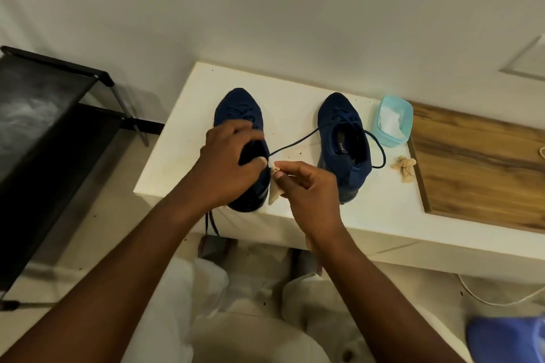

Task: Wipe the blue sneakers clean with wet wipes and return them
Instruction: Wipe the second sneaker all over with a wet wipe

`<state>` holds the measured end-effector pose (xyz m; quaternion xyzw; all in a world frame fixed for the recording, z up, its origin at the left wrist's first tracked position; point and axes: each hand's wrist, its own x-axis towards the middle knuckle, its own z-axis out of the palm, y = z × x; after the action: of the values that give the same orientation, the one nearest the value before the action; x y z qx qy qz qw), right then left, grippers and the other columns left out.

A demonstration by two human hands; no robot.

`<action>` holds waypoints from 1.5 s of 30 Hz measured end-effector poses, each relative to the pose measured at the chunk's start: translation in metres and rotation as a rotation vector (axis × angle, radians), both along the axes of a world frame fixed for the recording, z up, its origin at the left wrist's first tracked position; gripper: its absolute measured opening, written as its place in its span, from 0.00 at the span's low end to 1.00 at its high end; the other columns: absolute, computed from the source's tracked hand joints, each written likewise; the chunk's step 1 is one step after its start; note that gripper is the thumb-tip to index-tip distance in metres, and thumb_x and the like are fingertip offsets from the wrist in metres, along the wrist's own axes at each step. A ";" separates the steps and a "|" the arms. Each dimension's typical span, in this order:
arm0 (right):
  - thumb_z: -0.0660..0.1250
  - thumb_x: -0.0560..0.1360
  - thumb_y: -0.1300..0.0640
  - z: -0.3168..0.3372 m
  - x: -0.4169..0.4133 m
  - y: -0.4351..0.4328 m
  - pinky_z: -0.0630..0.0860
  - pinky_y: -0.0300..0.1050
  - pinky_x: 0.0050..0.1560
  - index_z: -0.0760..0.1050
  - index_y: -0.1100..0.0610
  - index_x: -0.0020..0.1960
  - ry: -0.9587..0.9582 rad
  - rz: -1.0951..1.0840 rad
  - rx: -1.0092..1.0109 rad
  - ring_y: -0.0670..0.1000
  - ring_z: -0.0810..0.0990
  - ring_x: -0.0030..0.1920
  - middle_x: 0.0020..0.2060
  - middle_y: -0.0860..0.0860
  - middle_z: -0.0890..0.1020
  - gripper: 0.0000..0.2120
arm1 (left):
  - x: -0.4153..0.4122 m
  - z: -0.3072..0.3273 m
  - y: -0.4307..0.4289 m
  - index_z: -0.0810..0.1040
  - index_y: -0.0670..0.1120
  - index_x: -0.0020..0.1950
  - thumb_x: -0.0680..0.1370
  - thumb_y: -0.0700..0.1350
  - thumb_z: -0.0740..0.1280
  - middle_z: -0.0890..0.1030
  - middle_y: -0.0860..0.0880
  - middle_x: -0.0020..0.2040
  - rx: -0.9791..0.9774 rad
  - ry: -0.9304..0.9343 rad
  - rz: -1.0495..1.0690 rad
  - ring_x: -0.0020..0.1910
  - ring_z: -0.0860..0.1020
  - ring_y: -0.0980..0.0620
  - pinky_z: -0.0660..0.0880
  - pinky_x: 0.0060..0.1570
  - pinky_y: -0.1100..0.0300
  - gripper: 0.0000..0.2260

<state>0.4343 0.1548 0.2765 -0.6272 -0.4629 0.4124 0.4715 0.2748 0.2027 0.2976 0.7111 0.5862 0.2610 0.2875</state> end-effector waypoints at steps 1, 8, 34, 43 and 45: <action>0.71 0.77 0.59 0.003 0.000 -0.001 0.79 0.33 0.47 0.84 0.52 0.53 -0.078 0.014 0.045 0.43 0.83 0.47 0.46 0.45 0.86 0.07 | -0.005 0.007 -0.004 0.74 0.56 0.71 0.78 0.50 0.68 0.64 0.54 0.76 0.066 0.127 -0.075 0.76 0.58 0.50 0.57 0.75 0.47 0.20; 0.70 0.77 0.61 0.000 -0.001 0.001 0.78 0.33 0.48 0.84 0.54 0.51 -0.123 -0.018 0.077 0.42 0.82 0.45 0.44 0.45 0.85 0.06 | -0.004 0.005 -0.010 0.75 0.56 0.56 0.74 0.60 0.68 0.79 0.58 0.49 -0.064 0.629 -0.374 0.57 0.76 0.54 0.51 0.71 0.47 0.14; 0.71 0.75 0.65 0.002 0.016 0.038 0.81 0.42 0.48 0.82 0.57 0.50 0.209 -0.473 0.154 0.48 0.84 0.46 0.44 0.51 0.85 0.06 | 0.061 -0.007 0.002 0.82 0.49 0.56 0.84 0.54 0.61 0.85 0.49 0.48 -0.255 -0.257 -0.129 0.49 0.82 0.52 0.79 0.56 0.48 0.13; 0.65 0.80 0.56 0.004 0.007 0.034 0.81 0.48 0.53 0.82 0.54 0.51 0.261 -0.419 0.054 0.48 0.84 0.48 0.44 0.49 0.85 0.07 | 0.068 -0.008 -0.001 0.80 0.48 0.49 0.79 0.46 0.66 0.81 0.49 0.40 -0.119 0.169 -0.266 0.38 0.80 0.49 0.79 0.42 0.52 0.04; 0.61 0.82 0.56 0.001 0.000 0.020 0.78 0.47 0.60 0.81 0.50 0.57 0.145 -0.291 0.054 0.45 0.81 0.55 0.52 0.47 0.83 0.10 | 0.070 -0.008 -0.001 0.81 0.48 0.51 0.80 0.46 0.65 0.82 0.48 0.41 -0.062 0.166 -0.203 0.37 0.79 0.50 0.78 0.42 0.53 0.06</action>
<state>0.4348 0.1745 0.2778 -0.6434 -0.3429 0.3710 0.5752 0.3448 0.2015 0.2898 0.7767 0.5407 0.1526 0.2847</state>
